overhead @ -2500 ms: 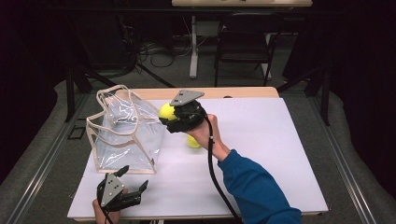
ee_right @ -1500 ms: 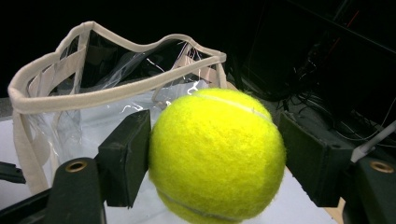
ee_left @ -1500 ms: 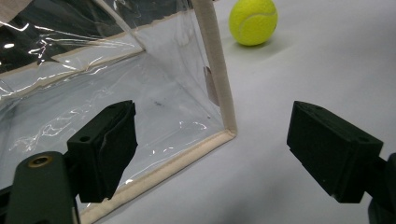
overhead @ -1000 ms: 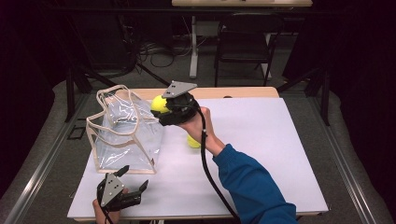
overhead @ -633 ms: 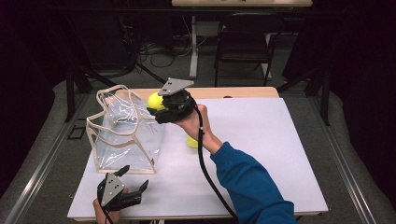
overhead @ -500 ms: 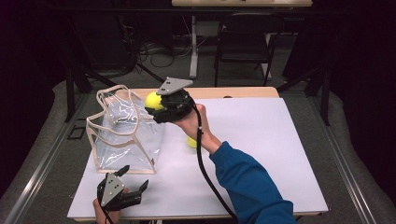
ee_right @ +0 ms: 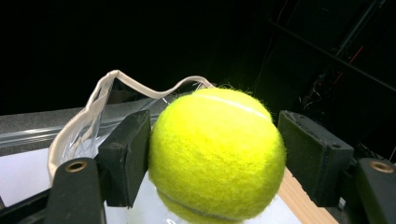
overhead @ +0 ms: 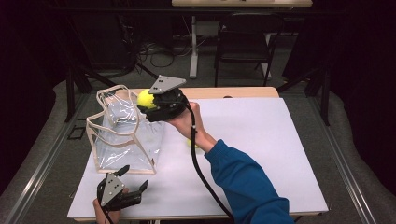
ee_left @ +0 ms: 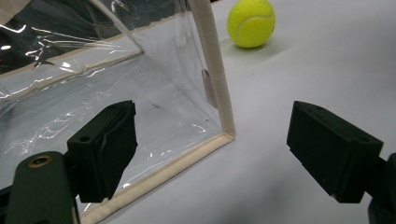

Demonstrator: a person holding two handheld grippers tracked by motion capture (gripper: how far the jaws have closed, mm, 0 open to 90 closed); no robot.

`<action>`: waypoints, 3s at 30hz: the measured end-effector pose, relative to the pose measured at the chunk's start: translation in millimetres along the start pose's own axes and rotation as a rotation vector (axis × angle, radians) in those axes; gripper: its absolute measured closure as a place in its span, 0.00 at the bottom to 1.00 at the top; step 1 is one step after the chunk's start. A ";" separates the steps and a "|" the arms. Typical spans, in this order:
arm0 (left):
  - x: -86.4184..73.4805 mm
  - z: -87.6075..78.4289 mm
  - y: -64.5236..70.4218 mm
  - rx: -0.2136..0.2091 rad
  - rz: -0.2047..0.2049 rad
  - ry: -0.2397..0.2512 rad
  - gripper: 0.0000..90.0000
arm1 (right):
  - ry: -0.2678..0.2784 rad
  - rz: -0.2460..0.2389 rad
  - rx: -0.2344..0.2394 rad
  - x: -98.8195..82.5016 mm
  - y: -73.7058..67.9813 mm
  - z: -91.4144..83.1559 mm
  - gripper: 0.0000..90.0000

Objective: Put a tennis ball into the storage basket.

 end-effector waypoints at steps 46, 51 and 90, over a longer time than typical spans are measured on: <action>0.6 -1.9 -0.2 0.001 -0.007 0.009 0.18 | -0.028 -0.036 0.053 25.3 -20.7 35.3 0.30; 0.7 -2.5 0.2 -0.002 -0.005 0.011 0.18 | -0.043 -0.039 0.063 25.4 -23.8 40.5 0.30; 0.9 -2.9 0.2 -0.003 -0.007 0.014 0.18 | -0.159 -0.048 0.167 13.5 -49.0 72.1 0.30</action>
Point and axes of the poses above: each handheld gripper's, and its own axes: z roughly forward along the jaws, x roughly out of its top, y roughly to its right, the point moved 6 cm from there along z, roughly forward along the jaws, and after that the axes turned 3 degrees about -z, right-handed, at the moved point
